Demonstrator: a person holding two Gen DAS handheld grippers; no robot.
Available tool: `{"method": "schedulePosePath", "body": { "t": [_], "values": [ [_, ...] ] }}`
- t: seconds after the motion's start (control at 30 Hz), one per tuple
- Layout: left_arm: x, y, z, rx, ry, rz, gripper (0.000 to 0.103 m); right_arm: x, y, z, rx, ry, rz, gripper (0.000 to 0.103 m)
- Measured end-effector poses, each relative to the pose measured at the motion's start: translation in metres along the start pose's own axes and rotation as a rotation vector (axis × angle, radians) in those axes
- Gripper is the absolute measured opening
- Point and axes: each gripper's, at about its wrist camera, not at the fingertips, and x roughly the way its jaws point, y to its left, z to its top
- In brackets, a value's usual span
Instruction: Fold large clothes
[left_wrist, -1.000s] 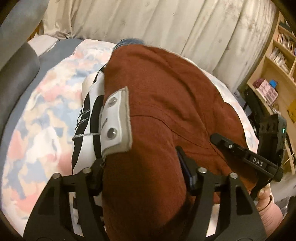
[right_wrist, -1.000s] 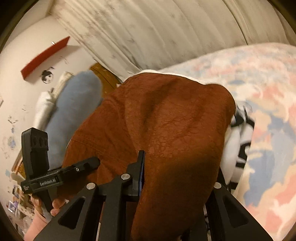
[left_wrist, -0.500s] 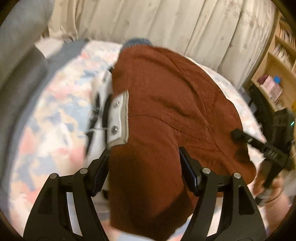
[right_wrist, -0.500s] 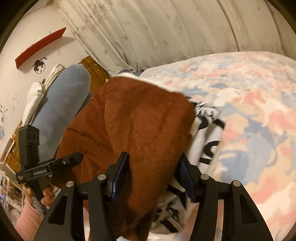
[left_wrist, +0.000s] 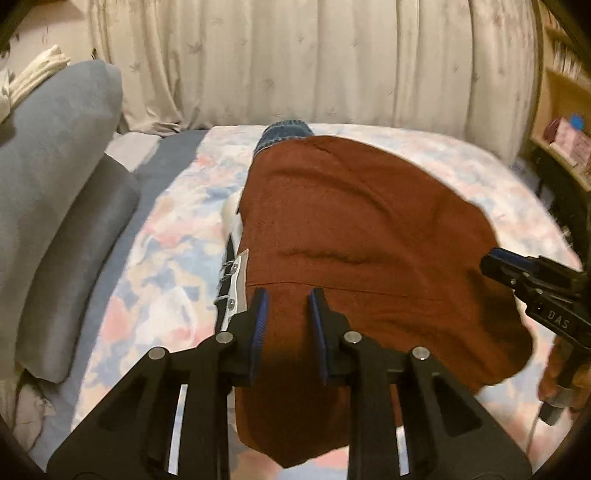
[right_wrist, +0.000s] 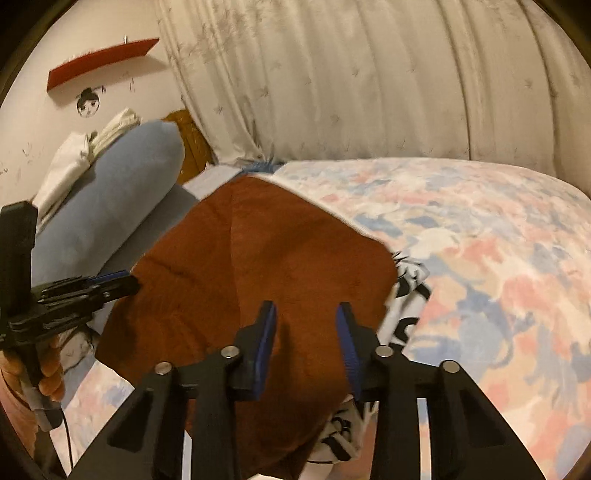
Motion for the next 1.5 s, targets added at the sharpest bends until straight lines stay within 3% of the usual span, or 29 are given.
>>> {"method": "schedulePosePath", "body": {
  "t": [0.07,0.27,0.57,0.67,0.9,1.2,1.5],
  "values": [
    [0.006,-0.002,-0.001,-0.003,0.010,0.029,0.020,0.020,-0.004,-0.004,-0.004,0.049,-0.045,0.026],
    [0.017,0.002,0.003,-0.034,0.036,0.035,0.020,0.044,-0.014,-0.019,0.014,0.073,-0.044,0.026],
    [0.004,0.003,0.000,-0.092,0.028,0.037,0.020,0.032,-0.009,-0.016,0.004,0.098,-0.063,0.026],
    [-0.005,-0.003,-0.002,-0.095,0.045,0.040,0.021,0.010,0.001,-0.011,-0.012,0.103,-0.076,0.026],
    [-0.050,-0.031,-0.013,-0.080,0.038,0.015,0.038,-0.058,0.019,-0.012,-0.050,0.073,-0.093,0.026],
    [-0.124,-0.078,-0.039,-0.083,0.018,-0.009,0.040,-0.161,0.035,-0.037,-0.116,0.023,-0.140,0.026],
    [-0.193,-0.135,-0.087,-0.060,-0.014,-0.024,0.040,-0.274,0.044,-0.089,-0.146,-0.007,-0.187,0.029]
  ]
}}
